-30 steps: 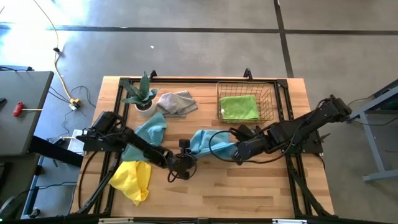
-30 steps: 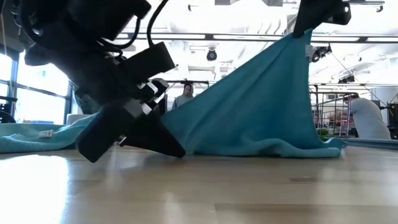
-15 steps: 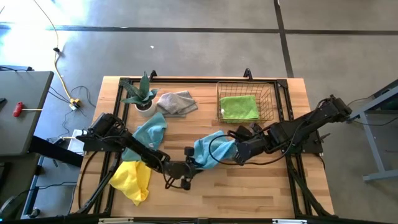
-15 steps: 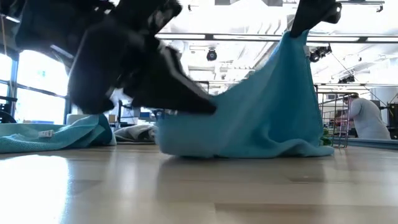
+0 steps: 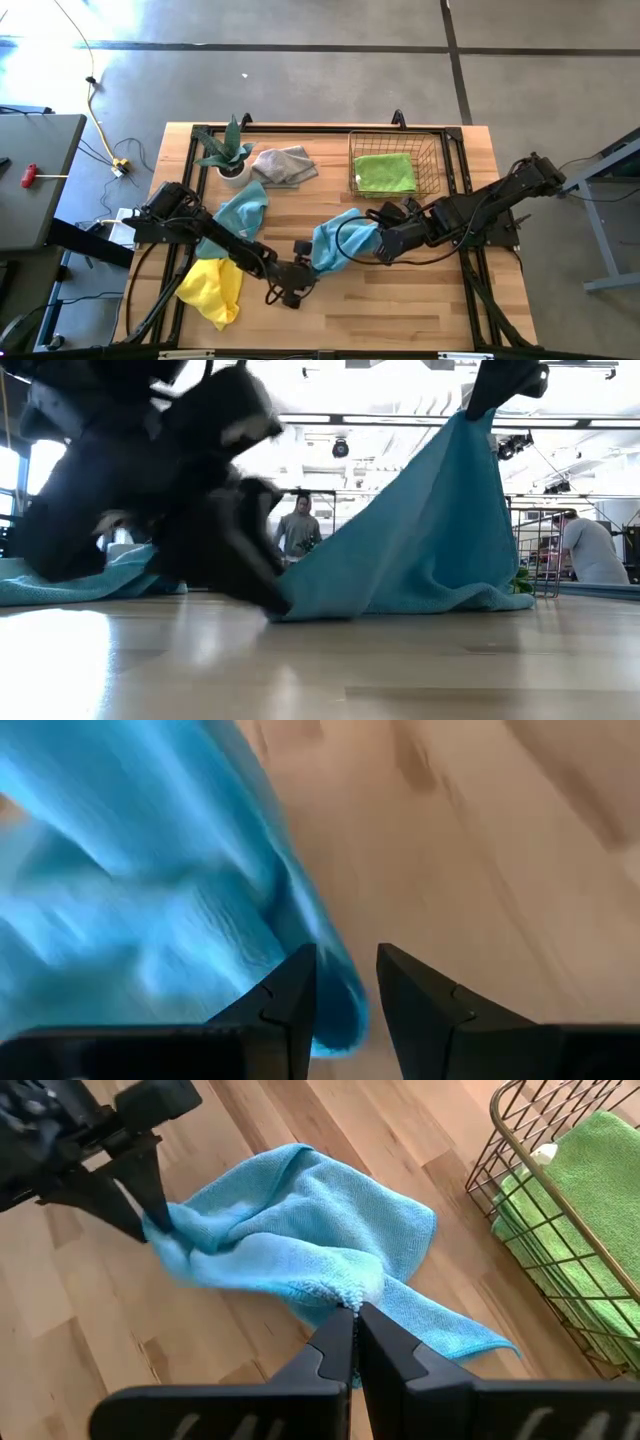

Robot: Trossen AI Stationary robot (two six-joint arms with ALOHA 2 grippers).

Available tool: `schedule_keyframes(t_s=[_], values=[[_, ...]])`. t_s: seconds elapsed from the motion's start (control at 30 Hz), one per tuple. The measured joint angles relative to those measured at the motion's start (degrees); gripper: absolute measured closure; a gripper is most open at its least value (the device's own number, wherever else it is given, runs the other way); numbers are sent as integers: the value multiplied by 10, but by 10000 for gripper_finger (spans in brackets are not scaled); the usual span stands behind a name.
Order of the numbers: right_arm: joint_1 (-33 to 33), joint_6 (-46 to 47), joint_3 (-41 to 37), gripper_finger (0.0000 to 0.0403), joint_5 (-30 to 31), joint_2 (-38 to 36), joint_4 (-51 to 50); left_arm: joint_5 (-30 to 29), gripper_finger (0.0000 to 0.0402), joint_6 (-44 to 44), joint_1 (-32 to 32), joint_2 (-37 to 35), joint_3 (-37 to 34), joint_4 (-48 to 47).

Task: Fold microfiber towels
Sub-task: Fold the bottom blue microfiber towel

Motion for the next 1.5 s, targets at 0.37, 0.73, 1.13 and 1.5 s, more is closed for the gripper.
schedule_keyframes(t_s=[0.37,0.73,1.13,1.5], values=[[0,0,0,403,0,0,-13,38,303,-145,-7,-8,3,-98],[3,-23,0,403,32,0,25,-53,332,-107,-8,-40,-1,-89],[41,-23,0,403,49,0,32,-96,399,-60,9,-81,-1,-127],[66,-177,13,403,197,1,100,-292,401,2,-15,-309,0,-273]])
